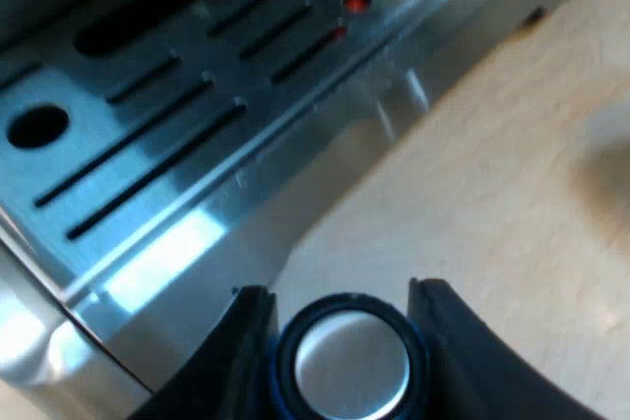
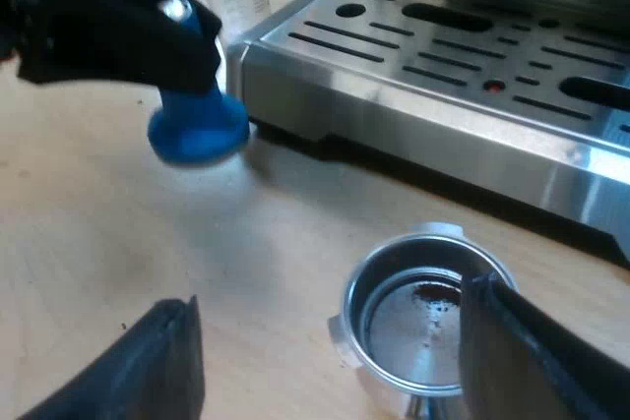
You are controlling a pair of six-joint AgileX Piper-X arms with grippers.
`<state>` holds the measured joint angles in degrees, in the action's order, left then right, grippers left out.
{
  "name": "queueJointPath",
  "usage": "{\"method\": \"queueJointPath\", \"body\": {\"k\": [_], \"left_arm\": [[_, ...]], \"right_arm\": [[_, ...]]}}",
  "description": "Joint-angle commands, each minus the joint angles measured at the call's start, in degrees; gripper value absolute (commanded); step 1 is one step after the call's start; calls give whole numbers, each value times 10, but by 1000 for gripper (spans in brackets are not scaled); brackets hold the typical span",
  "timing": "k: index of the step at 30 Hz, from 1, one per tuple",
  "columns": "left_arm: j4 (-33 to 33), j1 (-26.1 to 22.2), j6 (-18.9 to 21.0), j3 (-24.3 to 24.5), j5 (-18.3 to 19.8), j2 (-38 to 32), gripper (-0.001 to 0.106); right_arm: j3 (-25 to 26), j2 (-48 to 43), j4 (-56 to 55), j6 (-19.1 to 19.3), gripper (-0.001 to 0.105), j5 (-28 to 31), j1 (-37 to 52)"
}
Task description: Grind coffee beans and then tamp
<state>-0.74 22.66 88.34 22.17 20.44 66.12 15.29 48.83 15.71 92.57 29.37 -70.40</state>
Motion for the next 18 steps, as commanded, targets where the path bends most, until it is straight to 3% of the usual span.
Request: {"method": "queueJointPath", "body": {"k": [1,6,12,18], "left_arm": [[-40,0,6,0,4,22,15],[-77,0,6,0,4,59,17],[-77,0,6,0,6,87,28],[-76,0,6,0,9,87,52]], "right_arm": [[1,25,37,7,58,-5,2],[1,58,61,7,58,-16,2],[1,71,68,7,58,-27,2],[1,71,68,7,58,-27,2]]}}
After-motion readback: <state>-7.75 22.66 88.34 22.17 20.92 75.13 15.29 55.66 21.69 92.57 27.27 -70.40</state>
